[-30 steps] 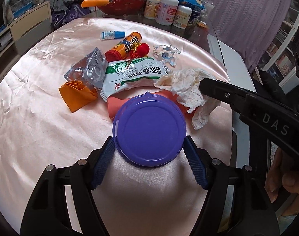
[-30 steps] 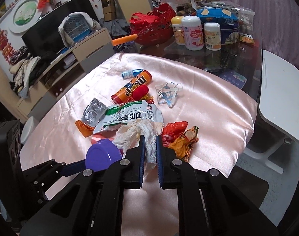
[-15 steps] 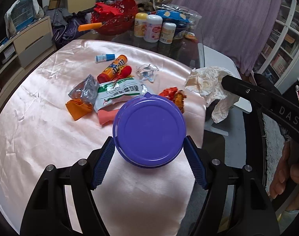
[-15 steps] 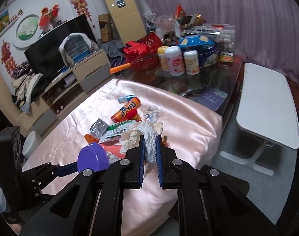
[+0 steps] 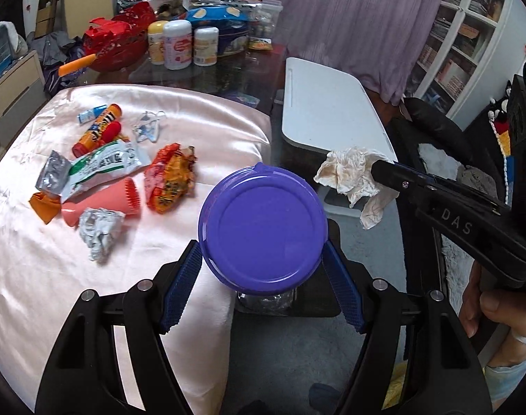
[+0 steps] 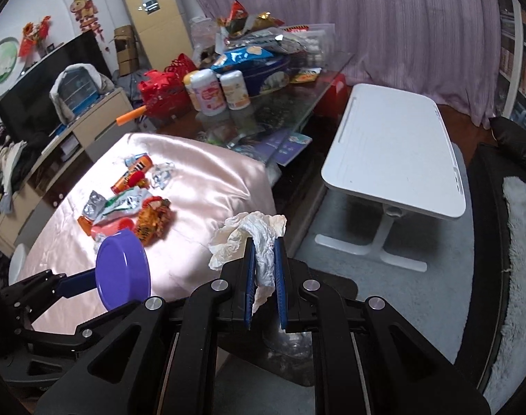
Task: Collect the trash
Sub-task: 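Carry the purple lid and tissue over the black bin and open both tools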
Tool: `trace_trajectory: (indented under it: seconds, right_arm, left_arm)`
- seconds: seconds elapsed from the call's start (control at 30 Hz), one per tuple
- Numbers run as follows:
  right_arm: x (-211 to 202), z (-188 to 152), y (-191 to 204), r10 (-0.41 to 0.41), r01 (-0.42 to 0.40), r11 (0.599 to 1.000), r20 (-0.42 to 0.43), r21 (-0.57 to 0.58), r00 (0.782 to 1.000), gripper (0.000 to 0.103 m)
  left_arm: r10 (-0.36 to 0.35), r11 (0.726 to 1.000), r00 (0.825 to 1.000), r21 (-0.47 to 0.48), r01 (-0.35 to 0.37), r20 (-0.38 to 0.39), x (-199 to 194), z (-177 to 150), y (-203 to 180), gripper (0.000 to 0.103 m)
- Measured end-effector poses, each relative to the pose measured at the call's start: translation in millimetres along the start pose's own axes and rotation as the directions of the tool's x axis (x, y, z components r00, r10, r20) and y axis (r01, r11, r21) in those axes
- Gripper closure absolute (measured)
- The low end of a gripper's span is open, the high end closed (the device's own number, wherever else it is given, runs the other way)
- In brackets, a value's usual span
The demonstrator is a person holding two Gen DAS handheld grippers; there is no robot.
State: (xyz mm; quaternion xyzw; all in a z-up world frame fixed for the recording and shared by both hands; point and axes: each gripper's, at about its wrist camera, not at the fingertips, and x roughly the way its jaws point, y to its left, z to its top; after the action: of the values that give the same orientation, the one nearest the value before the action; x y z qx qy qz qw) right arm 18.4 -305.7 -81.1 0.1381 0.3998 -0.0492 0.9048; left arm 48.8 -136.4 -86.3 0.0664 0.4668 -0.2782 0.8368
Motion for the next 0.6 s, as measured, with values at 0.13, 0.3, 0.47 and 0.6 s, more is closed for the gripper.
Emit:
trace_trajectory:
  seconds: [0.13,0.3,0.47,0.6]
  right_arm:
    - [14,-13,-27,-0.025,0.027,0.999,-0.057,0.032,0.998,0.091]
    - [40,-25,-47,-0.018,0.026,0.998,-0.139,0.059,0.99,0.091]
    - [60,-34,-58,-0.017,0.031,0.997,-0.199,0.066,0.98,0.09]
    - [71,-36,-63,-0.017,0.035,0.997,-0.233,0.075,0.972,0.089]
  left_arm:
    - [-0.028,0.999,0.998,0.015,0.029,-0.052,26,-1,-14,0.035]
    - [-0.063,0.997,0.99,0.037,0.069,-0.13,61,-5,-31,0.035]
    - [-0.071,0.996,0.975,0.03,0.079,-0.21,94,-10,-36,0.035]
    - [-0.054,0.998,0.97,0.028,0.062,-0.238,110,-11,-35,0.035]
